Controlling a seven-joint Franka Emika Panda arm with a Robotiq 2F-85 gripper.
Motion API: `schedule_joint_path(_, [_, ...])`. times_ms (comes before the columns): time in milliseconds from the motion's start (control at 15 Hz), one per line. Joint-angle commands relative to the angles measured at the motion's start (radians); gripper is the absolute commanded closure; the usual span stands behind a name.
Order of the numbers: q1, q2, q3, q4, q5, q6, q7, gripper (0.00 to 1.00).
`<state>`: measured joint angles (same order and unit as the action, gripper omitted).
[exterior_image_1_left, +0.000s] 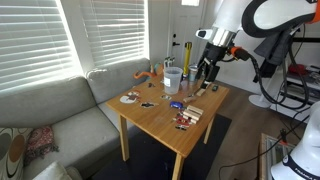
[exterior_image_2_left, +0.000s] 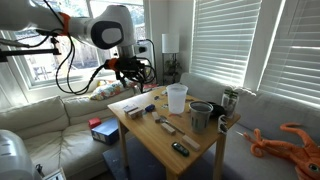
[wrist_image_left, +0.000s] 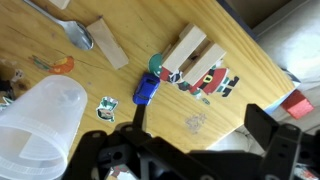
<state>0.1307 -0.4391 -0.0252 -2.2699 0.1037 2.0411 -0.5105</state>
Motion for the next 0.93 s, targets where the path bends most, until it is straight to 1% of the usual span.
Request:
schedule_joint_path(0, [-0.017,-0.030,0.021,-0.004,-0.024,-0.026,0.139,0.00])
schedule_joint_path(400, [-0.016,-0.032,0.029,-0.001,-0.034,-0.057,0.236,0.00])
schedule_joint_path(467, [-0.015,-0.030,0.029,-0.002,-0.031,-0.061,0.242,0.00])
schedule_joint_path(533, [-0.003,-0.011,0.016,0.001,-0.015,-0.031,0.204,0.00])
schedule_joint_path(867, [-0.004,-0.011,0.017,0.001,-0.014,-0.038,0.215,0.00])
